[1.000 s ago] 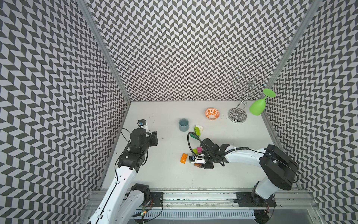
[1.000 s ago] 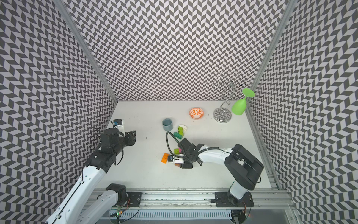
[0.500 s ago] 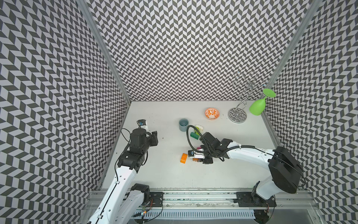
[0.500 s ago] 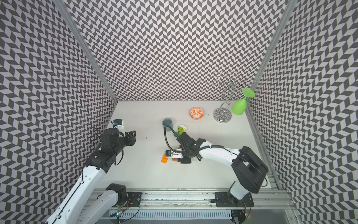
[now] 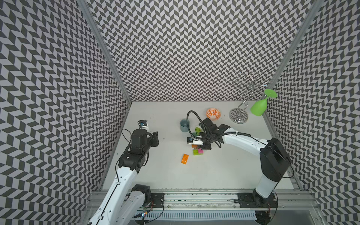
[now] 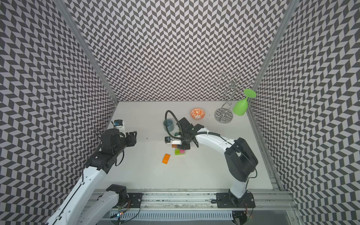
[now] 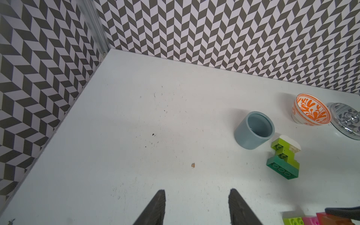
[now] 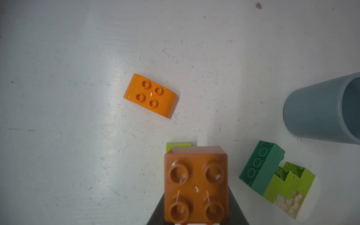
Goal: Assemble the letter s with lego
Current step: Assemble the lego brick with the lego brick.
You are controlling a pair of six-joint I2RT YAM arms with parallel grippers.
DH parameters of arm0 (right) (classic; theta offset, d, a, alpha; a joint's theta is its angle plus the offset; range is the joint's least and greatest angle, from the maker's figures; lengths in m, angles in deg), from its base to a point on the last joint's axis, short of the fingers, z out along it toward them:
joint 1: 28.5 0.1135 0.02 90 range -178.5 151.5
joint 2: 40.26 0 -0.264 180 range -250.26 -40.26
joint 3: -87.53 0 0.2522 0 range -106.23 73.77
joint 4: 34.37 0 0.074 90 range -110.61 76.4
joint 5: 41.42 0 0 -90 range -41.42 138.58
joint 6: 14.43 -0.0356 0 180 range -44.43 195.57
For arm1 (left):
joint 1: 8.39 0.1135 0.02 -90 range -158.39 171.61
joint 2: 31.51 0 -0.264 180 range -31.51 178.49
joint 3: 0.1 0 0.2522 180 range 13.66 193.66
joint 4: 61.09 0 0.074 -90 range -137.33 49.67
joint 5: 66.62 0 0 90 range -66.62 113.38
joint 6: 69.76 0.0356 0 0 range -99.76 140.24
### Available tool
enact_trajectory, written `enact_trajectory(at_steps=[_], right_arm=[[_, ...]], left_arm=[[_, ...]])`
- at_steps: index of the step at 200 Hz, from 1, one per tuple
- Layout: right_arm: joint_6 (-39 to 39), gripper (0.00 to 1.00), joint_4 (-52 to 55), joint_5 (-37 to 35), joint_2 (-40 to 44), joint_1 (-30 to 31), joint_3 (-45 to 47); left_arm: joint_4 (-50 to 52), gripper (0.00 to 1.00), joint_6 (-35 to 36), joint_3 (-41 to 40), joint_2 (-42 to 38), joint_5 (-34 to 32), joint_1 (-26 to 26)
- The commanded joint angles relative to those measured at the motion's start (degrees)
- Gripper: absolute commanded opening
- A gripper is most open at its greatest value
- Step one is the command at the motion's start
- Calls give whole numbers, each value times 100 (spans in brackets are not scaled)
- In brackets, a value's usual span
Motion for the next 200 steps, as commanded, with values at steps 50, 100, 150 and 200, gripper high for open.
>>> enact_trajectory(at_steps=[50, 100, 150, 200], right_arm=[[482, 0, 114, 639, -99, -251, 125], [536, 0, 28, 763, -254, -291, 248], [623, 0, 12, 805, -418, -318, 160], [627, 0, -64, 816, -508, -357, 214]], left_arm=[[-104, 54, 78, -17, -38, -9, 38], [-98, 54, 75, -11, -23, -8, 38], [-98, 54, 79, -16, 13, -8, 35], [-105, 54, 87, -14, 16, -4, 38]])
